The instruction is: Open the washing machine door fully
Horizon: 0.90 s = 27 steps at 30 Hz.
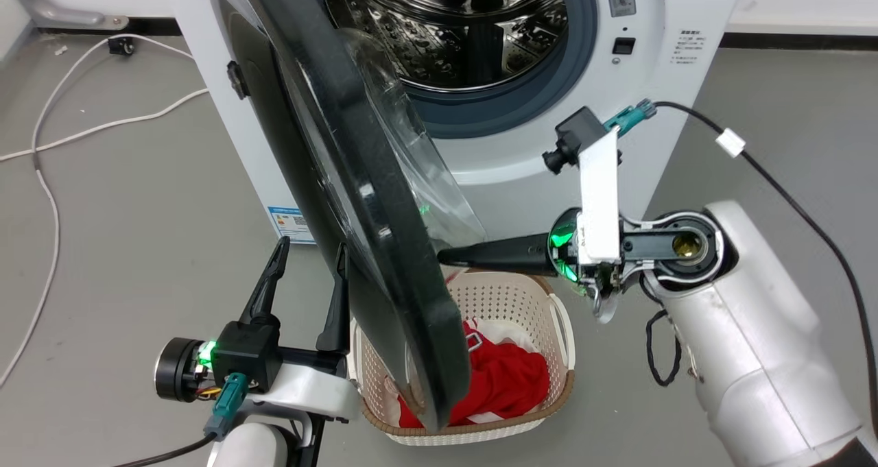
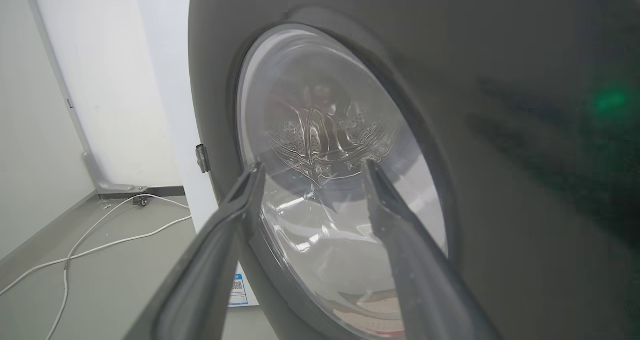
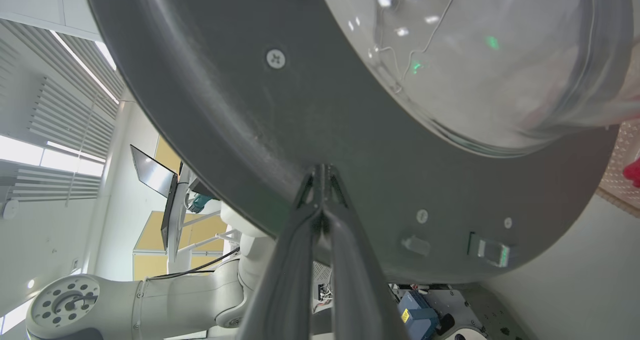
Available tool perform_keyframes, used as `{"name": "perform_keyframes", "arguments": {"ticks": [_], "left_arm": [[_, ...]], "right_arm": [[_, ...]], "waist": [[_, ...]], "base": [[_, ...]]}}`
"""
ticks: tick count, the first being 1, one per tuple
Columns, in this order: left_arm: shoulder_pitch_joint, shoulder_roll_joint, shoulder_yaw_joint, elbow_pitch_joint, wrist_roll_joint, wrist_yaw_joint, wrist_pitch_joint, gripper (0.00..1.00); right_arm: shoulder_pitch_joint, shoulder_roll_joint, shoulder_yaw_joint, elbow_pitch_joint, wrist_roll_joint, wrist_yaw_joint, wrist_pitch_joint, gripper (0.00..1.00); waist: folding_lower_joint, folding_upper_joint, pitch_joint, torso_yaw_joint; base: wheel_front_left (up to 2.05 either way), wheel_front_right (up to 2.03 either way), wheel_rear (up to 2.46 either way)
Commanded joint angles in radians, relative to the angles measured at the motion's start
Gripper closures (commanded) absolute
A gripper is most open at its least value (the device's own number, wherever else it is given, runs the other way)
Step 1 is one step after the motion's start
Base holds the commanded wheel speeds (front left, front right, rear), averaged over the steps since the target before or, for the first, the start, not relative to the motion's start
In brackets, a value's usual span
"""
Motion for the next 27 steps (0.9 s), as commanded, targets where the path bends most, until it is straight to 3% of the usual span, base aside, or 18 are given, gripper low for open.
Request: {"name": "perform_keyframes", "arguments": {"ticks": [1,8,13,14,19,20,22,27], "left_arm": [[0.004,-0.001,-0.002,0.001,-0.004,-0.002,-0.002,0.0],[0.016,-0.001,-0.004,-0.001,-0.012,0.008,-0.003,0.0],[0.02,-0.001,0.003,-0.002,-0.017,0.015,-0.003,0.0],[0.029,-0.001,0.014,-0.003,-0.02,0.018,-0.003,0.0],[0.044,-0.001,0.03,0.002,-0.023,0.017,-0.003,0.0],[0.047,-0.001,0.033,0.003,-0.022,0.016,-0.002,0.0],[0.052,-0.001,0.04,0.003,-0.021,0.016,-0.002,0.0],[0.07,-0.001,0.055,0.011,-0.023,0.017,-0.003,0.0]], "right_arm": [[0.019,0.008,0.005,-0.007,0.001,0.0,-0.001,1.0],[0.062,0.012,-0.009,-0.056,-0.018,0.0,-0.103,1.0],[0.119,0.004,-0.113,-0.105,-0.078,0.0,-0.337,1.0],[0.182,-0.012,-0.218,-0.138,-0.128,0.0,-0.537,1.0],[0.313,-0.035,-0.323,-0.199,-0.177,0.0,-0.723,1.0],[0.348,-0.033,-0.344,-0.215,-0.182,0.0,-0.754,0.82],[0.412,-0.033,-0.376,-0.247,-0.201,0.0,-0.813,0.0],[0.579,-0.013,-0.436,-0.326,-0.259,0.0,-0.974,0.0]], "waist": [[0.0002,0.0,-0.002,0.004],[0.0002,0.0,-0.004,0.013],[0.0002,0.0,-0.006,0.003],[0.0002,0.0,-0.013,-0.011],[0.0002,0.0,-0.026,-0.021],[0.0002,0.0,-0.029,-0.023],[0.0002,0.0,-0.035,-0.025],[0.0002,0.0,-0.062,-0.028]], "base": [[0.0,0.0,0.0],[0.0,0.0,0.0],[0.0,0.0,0.0],[0.0,0.0,0.0],[0.0,0.0,0.0],[0.0,0.0,0.0],[0.0,0.0,0.0],[0.0,0.0,0.0]]}}
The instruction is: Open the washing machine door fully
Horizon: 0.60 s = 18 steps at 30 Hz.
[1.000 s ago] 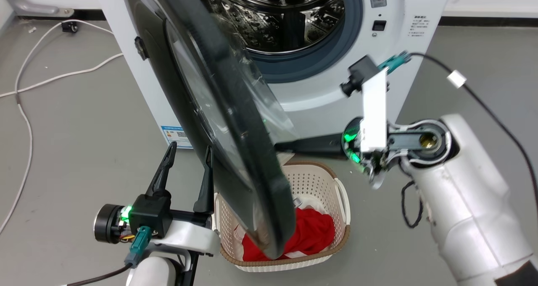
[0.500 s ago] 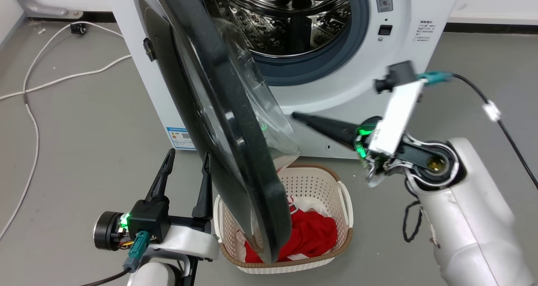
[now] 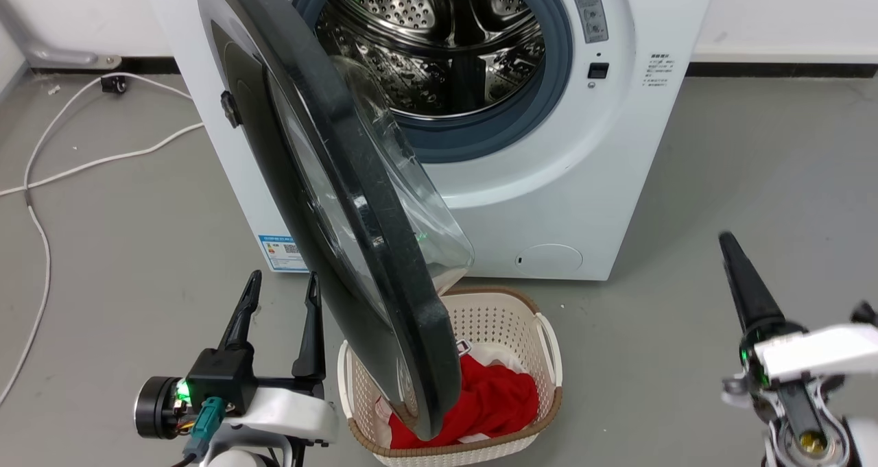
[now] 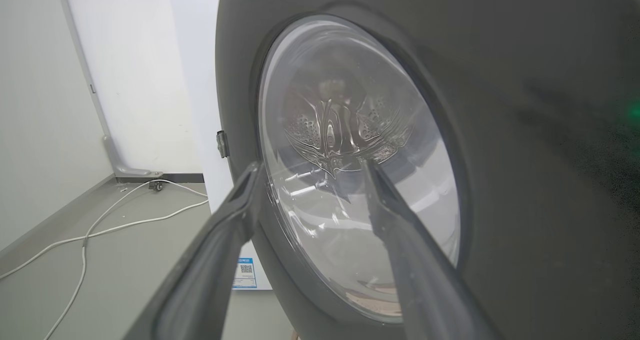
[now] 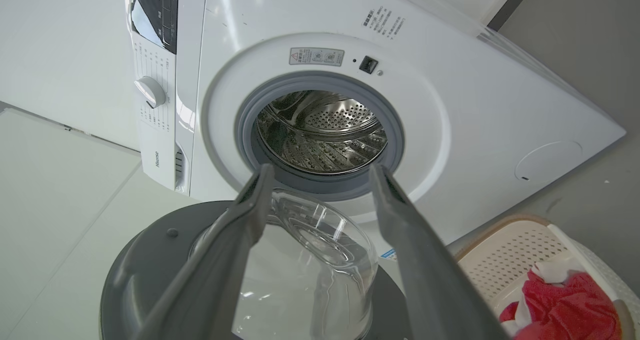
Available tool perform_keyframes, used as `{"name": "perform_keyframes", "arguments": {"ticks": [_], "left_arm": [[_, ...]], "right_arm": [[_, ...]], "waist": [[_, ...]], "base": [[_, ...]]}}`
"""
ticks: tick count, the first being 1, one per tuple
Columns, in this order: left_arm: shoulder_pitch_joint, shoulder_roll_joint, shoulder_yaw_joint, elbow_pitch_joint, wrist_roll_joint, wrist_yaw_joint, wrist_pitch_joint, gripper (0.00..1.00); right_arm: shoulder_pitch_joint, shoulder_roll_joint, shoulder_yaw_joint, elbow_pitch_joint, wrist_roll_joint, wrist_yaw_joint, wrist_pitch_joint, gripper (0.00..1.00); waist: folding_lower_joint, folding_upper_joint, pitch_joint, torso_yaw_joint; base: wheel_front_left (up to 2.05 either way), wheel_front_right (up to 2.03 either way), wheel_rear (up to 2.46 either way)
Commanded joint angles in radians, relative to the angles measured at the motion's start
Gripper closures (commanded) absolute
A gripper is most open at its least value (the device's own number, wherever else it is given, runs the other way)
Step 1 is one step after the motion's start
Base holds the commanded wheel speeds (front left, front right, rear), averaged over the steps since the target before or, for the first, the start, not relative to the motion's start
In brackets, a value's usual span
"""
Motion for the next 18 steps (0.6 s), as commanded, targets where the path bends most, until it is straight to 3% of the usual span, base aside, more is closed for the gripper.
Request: {"name": "perform_keyframes", "arguments": {"ticks": [1,4,9,13,18], "left_arm": [[0.009,-0.001,0.004,0.0,-0.002,0.001,-0.003,0.0],[0.016,-0.001,0.011,0.006,-0.006,-0.001,-0.002,0.0],[0.019,-0.001,0.021,0.008,-0.012,0.002,-0.003,0.0],[0.017,-0.001,0.021,0.01,-0.01,0.004,-0.003,0.0],[0.013,-0.001,0.025,0.011,-0.002,0.0,-0.002,0.0]], "right_arm": [[0.03,0.007,-0.004,-0.016,-0.031,0.0,-0.029,0.0],[0.096,0.01,-0.012,-0.055,-0.169,0.0,-0.14,0.0],[0.146,-0.012,-0.013,-0.115,-0.577,0.0,-0.312,0.0],[0.154,-0.003,-0.033,-0.183,-0.94,0.0,-0.357,0.0],[0.173,0.019,-0.017,-0.285,-1.216,0.0,-0.364,0.0]], "waist": [[0.0001,0.0,-0.008,-0.001],[0.0001,0.0,-0.015,-0.002],[0.0001,0.0,-0.021,-0.008],[0.0001,0.0,-0.022,-0.009],[0.0001,0.0,-0.023,-0.006]], "base": [[0.0,0.0,0.0],[0.0,0.0,0.0],[0.0,0.0,0.0],[0.0,0.0,0.0],[0.0,0.0,0.0]]}}
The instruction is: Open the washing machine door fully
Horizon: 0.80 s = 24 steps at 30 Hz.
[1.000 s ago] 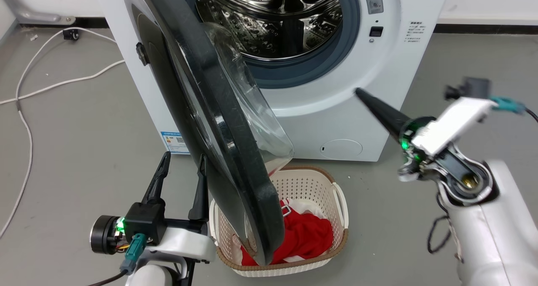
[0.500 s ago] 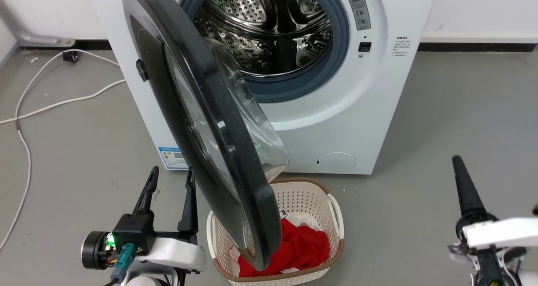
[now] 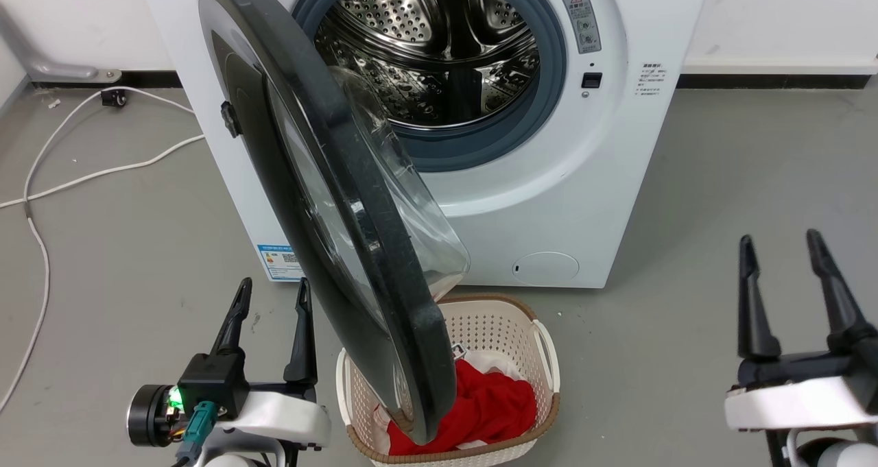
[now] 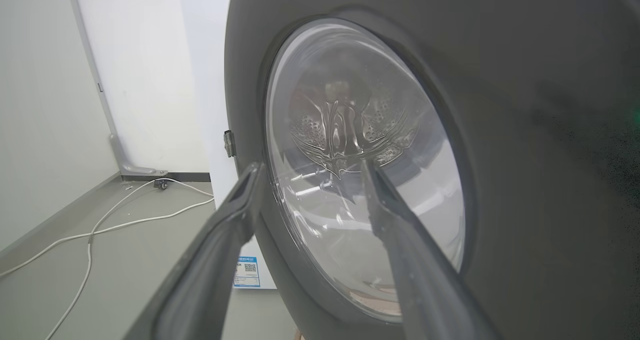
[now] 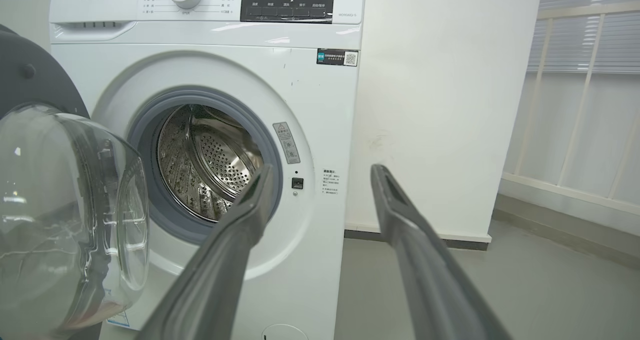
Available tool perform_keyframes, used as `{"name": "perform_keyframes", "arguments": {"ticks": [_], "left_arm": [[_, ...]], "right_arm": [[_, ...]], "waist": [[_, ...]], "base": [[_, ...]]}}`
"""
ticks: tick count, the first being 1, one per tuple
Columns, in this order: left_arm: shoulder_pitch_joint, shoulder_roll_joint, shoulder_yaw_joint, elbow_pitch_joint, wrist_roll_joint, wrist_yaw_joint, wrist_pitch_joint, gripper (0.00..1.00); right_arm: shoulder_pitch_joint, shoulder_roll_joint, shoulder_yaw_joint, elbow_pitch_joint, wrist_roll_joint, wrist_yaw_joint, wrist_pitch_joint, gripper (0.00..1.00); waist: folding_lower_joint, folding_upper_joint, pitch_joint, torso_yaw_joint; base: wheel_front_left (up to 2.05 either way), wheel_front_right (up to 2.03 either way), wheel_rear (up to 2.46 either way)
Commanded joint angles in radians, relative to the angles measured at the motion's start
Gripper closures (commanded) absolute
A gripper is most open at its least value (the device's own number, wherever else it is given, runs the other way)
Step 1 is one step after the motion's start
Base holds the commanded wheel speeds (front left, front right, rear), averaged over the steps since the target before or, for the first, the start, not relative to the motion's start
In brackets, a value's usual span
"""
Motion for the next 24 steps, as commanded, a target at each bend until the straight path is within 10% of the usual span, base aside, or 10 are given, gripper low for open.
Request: {"name": "perform_keyframes", "arguments": {"ticks": [1,21,23,24], "left_arm": [[0.001,-0.001,0.004,0.001,0.008,-0.003,-0.003,0.0],[-0.007,-0.001,0.005,-0.01,0.036,-0.009,-0.003,0.0],[-0.007,-0.001,0.006,-0.011,0.035,-0.014,-0.003,1.0],[-0.006,-0.001,0.006,-0.012,0.032,-0.015,-0.003,1.0]], "right_arm": [[0.035,0.011,0.016,-0.035,-0.062,0.0,0.008,0.0],[0.088,0.021,0.043,0.067,0.026,0.0,0.008,0.0],[0.086,0.021,0.042,0.072,0.032,0.0,0.004,0.0],[0.087,0.021,0.041,0.075,0.034,0.0,0.002,0.0]], "waist": [[0.0,0.0,-0.001,0.001],[0.0,0.0,0.007,-0.002],[0.0,0.0,0.006,-0.002],[0.0,0.0,0.006,-0.002]], "base": [[0.0,0.0,0.0],[0.0,0.0,0.0],[0.0,0.0,0.0],[0.0,0.0,0.0]]}}
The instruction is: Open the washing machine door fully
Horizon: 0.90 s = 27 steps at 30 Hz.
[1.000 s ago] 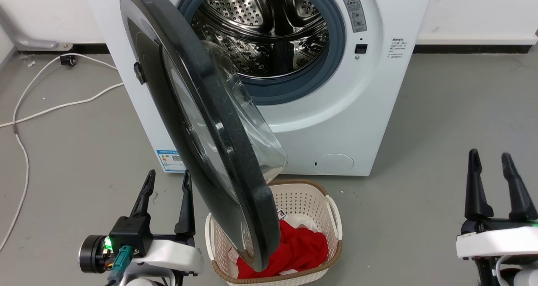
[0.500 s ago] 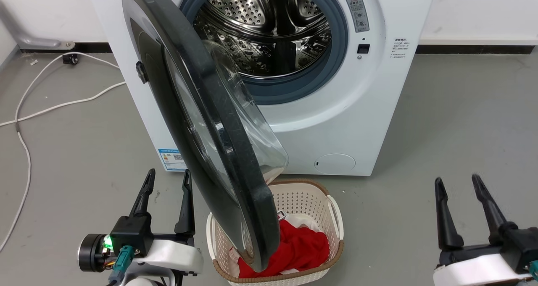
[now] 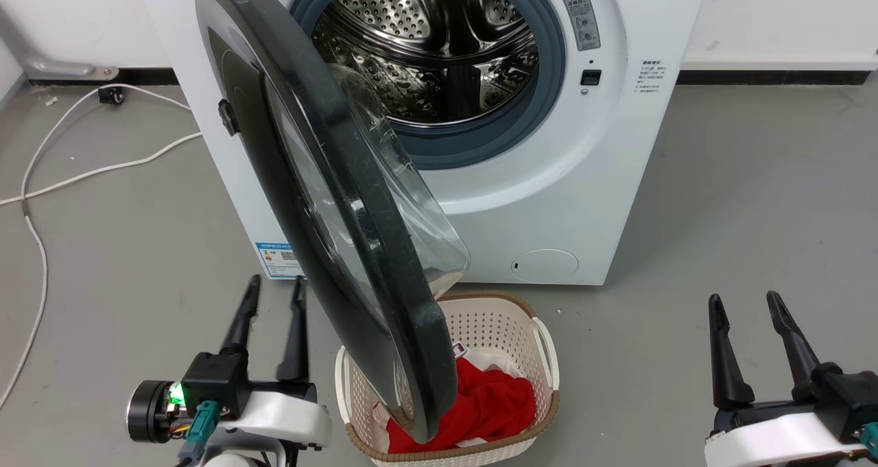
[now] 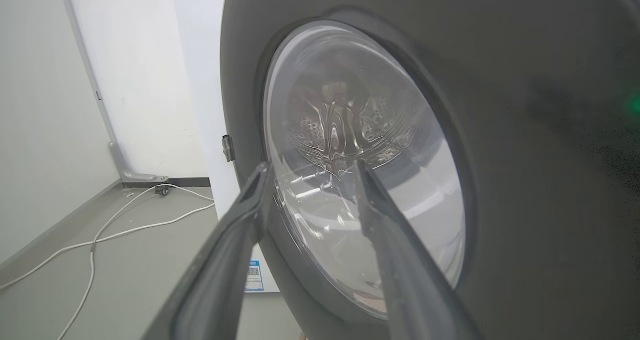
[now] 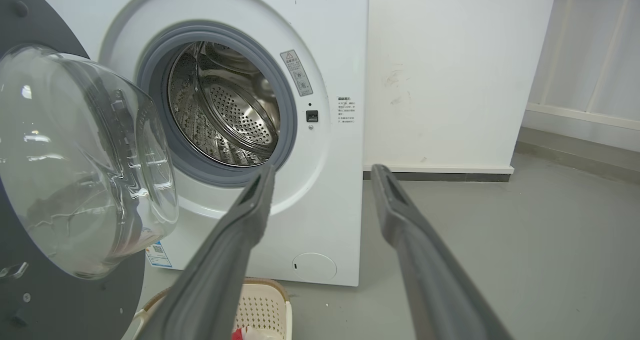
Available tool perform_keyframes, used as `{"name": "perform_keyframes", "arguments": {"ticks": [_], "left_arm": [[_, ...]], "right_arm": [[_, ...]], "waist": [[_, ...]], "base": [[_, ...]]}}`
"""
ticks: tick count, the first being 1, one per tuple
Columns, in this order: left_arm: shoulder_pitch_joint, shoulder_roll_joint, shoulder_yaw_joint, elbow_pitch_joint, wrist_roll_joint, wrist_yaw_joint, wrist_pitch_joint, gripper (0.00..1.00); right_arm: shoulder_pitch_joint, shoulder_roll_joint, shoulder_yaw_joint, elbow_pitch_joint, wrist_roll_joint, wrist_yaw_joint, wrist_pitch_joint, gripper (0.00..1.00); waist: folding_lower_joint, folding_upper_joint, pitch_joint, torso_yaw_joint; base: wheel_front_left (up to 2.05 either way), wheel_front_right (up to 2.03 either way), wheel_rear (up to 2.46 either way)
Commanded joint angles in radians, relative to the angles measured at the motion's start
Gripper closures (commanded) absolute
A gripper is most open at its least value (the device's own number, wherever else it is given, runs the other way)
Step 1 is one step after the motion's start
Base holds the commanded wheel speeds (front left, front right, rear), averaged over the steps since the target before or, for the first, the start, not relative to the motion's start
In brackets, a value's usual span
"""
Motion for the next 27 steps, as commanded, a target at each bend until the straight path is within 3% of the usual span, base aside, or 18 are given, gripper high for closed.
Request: {"name": "perform_keyframes", "arguments": {"ticks": [1,10,19,27], "left_arm": [[-0.005,-0.001,0.004,-0.005,-0.006,-0.005,-0.003,1.0],[-0.024,-0.001,0.009,-0.093,-0.016,0.004,-0.003,1.0],[-0.087,-0.001,-0.011,-0.341,-0.015,0.007,-0.002,1.0],[-0.162,-0.001,-0.11,-0.556,-0.009,-0.004,-0.002,1.0]], "right_arm": [[-0.008,0.003,-0.001,0.004,0.007,-0.001,-0.007,0.0],[-0.014,0.003,-0.003,0.015,0.02,-0.001,-0.008,0.0],[-0.017,0.003,-0.006,0.021,0.02,-0.001,-0.01,0.0],[-0.028,0.003,-0.003,0.026,0.023,-0.001,-0.008,0.0]], "waist": [[0.0,0.0,0.0,0.0],[0.0,0.0,0.005,0.001],[0.0,0.0,0.011,0.004],[0.0,0.0,0.02,-0.002]], "base": [[0.0,0.0,0.0],[0.0,0.0,0.0],[0.0,0.0,0.0],[0.0,0.0,0.0]]}}
